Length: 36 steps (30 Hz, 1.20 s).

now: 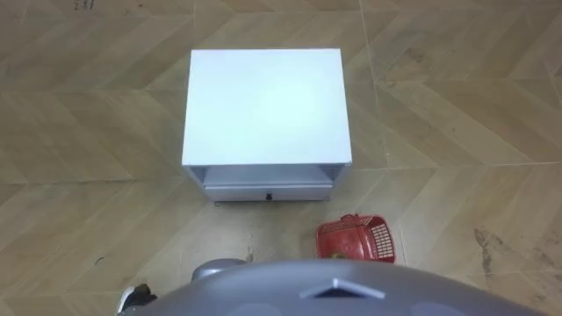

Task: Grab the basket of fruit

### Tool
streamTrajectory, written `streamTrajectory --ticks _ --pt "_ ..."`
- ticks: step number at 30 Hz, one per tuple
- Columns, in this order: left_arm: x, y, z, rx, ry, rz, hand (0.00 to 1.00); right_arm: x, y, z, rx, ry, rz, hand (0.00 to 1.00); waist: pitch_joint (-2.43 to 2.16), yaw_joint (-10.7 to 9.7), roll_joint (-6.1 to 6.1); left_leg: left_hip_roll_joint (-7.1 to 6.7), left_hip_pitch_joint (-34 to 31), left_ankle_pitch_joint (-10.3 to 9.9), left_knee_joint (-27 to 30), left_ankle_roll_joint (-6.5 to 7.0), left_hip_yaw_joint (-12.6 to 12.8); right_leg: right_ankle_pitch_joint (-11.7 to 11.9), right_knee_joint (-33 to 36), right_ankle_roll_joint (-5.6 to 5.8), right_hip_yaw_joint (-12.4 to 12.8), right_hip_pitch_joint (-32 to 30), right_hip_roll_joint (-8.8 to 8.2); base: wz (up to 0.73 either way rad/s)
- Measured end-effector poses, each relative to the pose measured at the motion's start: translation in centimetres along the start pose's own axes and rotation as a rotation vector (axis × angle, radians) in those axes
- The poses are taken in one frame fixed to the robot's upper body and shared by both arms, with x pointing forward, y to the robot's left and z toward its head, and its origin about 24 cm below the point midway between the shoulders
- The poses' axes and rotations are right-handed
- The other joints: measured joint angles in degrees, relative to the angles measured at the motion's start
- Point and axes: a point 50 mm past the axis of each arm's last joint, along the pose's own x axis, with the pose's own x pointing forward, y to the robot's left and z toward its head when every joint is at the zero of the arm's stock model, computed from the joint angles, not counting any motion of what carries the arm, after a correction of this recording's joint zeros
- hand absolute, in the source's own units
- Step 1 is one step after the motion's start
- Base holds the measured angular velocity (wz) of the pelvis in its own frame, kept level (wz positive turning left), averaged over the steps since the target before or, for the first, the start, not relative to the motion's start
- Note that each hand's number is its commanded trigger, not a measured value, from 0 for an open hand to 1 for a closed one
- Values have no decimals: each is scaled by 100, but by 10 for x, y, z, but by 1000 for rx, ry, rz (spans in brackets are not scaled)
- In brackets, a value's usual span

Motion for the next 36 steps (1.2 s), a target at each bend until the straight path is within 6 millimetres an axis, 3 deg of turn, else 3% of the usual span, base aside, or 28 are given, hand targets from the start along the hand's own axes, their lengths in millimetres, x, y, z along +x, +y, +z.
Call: streamTrajectory --ticks 31,36 --pt "0 -3 -5 16 25 -17 0 0 0 1 3 5 9 0 3 0 4 -1 -8 0 3 1 -8 0 18 1 39 25 -7 0" --pt "0 -3 -2 12 13 -33 0 0 -1 1 21 0 6 0 2 3 23 -12 -207 -39 134 27 22 -9 273 13 44 -229 -42 -1"
